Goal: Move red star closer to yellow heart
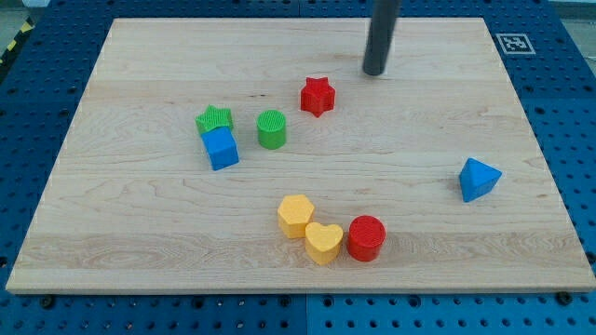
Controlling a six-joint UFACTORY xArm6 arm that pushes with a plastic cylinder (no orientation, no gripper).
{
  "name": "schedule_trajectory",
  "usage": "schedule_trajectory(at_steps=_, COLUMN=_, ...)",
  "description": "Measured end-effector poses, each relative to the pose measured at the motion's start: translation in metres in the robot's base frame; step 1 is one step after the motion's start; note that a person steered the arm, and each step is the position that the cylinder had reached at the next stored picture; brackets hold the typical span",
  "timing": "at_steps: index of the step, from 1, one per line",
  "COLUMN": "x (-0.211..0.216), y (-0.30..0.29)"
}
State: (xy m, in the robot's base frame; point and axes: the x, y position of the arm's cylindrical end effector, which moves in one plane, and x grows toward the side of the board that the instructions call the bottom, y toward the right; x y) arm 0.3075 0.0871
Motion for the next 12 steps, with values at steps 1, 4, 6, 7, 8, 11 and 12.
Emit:
schedule_trajectory(at_steps=1, x=0.000, y=-0.051)
schedule_trajectory(at_steps=4, x=0.076, y=-0.056)
schedule_trajectory(at_steps=6, x=0.132, y=-0.056)
schedule_trajectory(at_steps=7, x=0.119, y=-0.056)
schedule_trajectory(at_steps=8, x=0.115, y=-0.067)
schedule_trajectory(at_steps=11, x=0.147, y=-0.080)
schedule_trajectory(at_steps=12, x=0.148, y=-0.083)
